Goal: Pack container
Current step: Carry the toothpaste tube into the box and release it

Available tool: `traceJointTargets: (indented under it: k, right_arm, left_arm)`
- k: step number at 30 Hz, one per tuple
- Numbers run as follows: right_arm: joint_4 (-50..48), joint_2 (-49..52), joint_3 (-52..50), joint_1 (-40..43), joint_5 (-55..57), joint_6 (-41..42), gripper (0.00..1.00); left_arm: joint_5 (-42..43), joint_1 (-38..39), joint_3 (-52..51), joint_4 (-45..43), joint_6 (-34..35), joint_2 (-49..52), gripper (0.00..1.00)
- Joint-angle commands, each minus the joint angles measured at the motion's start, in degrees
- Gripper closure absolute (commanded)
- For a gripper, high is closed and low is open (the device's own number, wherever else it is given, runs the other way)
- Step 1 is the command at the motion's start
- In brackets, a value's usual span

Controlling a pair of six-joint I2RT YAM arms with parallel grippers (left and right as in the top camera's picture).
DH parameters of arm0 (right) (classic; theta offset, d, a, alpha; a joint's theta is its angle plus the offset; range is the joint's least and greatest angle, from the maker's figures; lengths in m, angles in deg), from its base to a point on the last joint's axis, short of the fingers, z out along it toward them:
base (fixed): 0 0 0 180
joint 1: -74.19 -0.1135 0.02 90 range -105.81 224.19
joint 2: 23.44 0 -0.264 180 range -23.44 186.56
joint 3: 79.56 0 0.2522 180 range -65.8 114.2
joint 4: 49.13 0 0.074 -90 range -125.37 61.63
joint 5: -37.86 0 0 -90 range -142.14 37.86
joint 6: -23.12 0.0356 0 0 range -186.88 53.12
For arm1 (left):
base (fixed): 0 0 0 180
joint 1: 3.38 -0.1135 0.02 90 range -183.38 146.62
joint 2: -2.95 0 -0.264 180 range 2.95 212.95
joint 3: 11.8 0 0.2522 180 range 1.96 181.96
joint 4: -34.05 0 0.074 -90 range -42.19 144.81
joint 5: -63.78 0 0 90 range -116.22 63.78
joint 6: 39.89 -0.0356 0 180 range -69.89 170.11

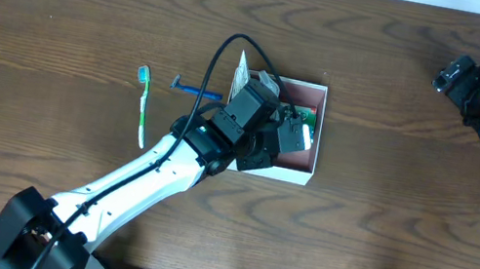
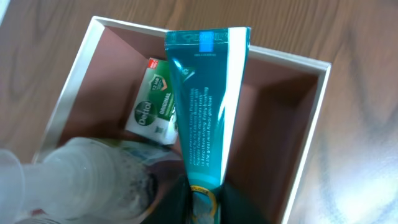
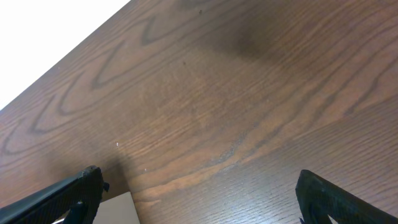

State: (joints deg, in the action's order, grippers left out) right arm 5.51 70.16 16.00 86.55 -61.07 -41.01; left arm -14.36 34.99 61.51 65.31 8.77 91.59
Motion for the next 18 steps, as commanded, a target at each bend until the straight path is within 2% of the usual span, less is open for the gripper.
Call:
traceJointTargets:
  k: [1, 8, 11, 13, 18]
  right_arm:
    - [-0.11, -0.79, 0.85, 0.35, 0.37, -0.68, 0.01]
    - [-0.11, -0.79, 0.85, 0.35, 0.37, -0.66, 0.01]
    - [-0.11, -0.79, 0.85, 0.35, 0.37, -0.66, 0.01]
    - [-0.11, -0.79, 0.85, 0.35, 0.37, -0.66, 0.01]
    - [-0.11, -0.79, 0.85, 0.35, 0.37, -0.66, 0.01]
  left_arm:
    - [-4.28, 0.07, 0.46, -0.33, -5.60, -0.02, 0.54]
    - [-5.77, 0.09, 0.46, -0.79, -5.55, -0.04, 0.34]
    - [-5.77, 0.09, 0.48, -2.01, -4.26, -0.94, 0.13]
    - [-5.97, 0.09, 0.48, -3.17, -0.42, -2.67, 0.02]
    - [-5.97, 0.07, 0.48, -4.55, 13.31, -11.43, 0.02]
